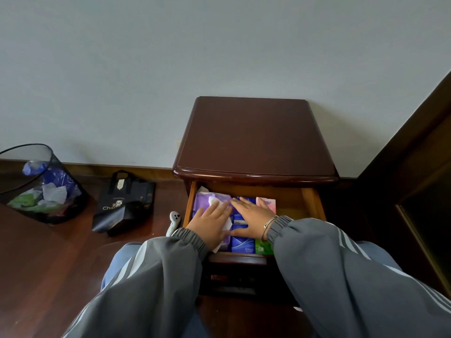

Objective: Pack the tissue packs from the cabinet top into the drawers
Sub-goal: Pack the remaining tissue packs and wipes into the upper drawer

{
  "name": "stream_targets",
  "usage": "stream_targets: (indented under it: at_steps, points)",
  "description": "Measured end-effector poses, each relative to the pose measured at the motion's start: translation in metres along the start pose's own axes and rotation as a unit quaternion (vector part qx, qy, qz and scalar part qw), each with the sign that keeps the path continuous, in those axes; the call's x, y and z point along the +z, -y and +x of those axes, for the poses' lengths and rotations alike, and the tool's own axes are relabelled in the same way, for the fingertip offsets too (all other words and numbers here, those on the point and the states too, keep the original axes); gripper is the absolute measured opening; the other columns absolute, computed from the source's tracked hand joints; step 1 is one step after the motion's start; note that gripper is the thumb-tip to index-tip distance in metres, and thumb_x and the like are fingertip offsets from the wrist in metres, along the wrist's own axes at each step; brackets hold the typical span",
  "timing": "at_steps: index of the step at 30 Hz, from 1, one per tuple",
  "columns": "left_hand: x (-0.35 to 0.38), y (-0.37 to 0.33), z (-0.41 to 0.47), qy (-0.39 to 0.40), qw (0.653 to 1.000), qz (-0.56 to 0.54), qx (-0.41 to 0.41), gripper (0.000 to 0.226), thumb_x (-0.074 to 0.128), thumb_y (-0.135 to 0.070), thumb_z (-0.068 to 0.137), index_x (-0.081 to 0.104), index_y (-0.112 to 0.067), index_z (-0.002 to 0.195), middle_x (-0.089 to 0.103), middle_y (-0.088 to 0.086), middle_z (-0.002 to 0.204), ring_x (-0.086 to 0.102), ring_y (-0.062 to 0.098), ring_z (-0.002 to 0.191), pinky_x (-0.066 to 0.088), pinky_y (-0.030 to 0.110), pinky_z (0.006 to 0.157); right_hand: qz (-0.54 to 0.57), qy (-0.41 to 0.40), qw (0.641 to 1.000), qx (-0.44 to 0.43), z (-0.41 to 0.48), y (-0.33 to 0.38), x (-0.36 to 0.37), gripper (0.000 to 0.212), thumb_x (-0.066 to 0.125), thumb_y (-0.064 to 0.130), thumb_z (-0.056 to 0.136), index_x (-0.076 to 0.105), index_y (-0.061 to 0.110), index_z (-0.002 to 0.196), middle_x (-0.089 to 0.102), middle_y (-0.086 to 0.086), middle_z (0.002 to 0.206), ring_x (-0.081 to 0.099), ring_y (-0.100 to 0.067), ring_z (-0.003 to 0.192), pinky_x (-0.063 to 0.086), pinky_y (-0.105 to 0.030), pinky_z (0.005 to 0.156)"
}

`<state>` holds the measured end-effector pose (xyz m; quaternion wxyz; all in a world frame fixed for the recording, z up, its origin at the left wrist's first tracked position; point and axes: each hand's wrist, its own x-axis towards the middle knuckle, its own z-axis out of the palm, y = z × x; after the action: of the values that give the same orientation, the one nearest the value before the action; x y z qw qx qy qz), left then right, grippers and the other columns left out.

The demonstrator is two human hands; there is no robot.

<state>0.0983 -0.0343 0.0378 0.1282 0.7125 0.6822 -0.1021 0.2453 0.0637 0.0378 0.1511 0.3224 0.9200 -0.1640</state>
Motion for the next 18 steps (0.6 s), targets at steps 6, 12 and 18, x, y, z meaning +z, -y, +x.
stream_targets:
  at_steps: [6,12,18]
  points:
    - [0.01,0.005,0.008,0.094,0.995,0.004,-0.02,0.065,0.029,-0.043,0.102,-0.004,-0.022,0.154,-0.01,-0.005,0.163,-0.008,0.018,0.15,0.007,0.049,0.119,-0.038,0.016,0.999,-0.005,-0.006,-0.007,-0.001,0.088,0.043,0.065,0.084,0.003,0.023,0.15,0.0,0.003,0.159,-0.004,-0.014,0.146,-0.002,-0.052,0.115]
    - [0.008,0.005,0.007,0.054,0.998,-0.002,-0.017,0.065,0.033,-0.042,0.101,0.003,-0.023,0.155,0.0,-0.006,0.163,-0.001,0.017,0.15,0.009,0.051,0.118,-0.038,0.031,0.999,-0.003,-0.012,-0.013,-0.002,0.085,0.04,0.065,0.086,0.003,0.023,0.15,-0.004,0.003,0.159,-0.007,-0.014,0.146,-0.005,-0.054,0.115]
    - [-0.003,0.001,-0.003,-0.045,0.999,0.0,-0.008,0.057,0.033,-0.043,0.1,0.018,-0.025,0.153,0.013,-0.006,0.162,0.011,0.017,0.148,0.02,0.044,0.117,0.07,-0.036,0.997,0.008,-0.026,-0.018,-0.015,0.075,0.04,0.059,0.09,0.005,0.029,0.149,-0.001,0.009,0.159,-0.005,-0.013,0.146,-0.002,-0.053,0.114]
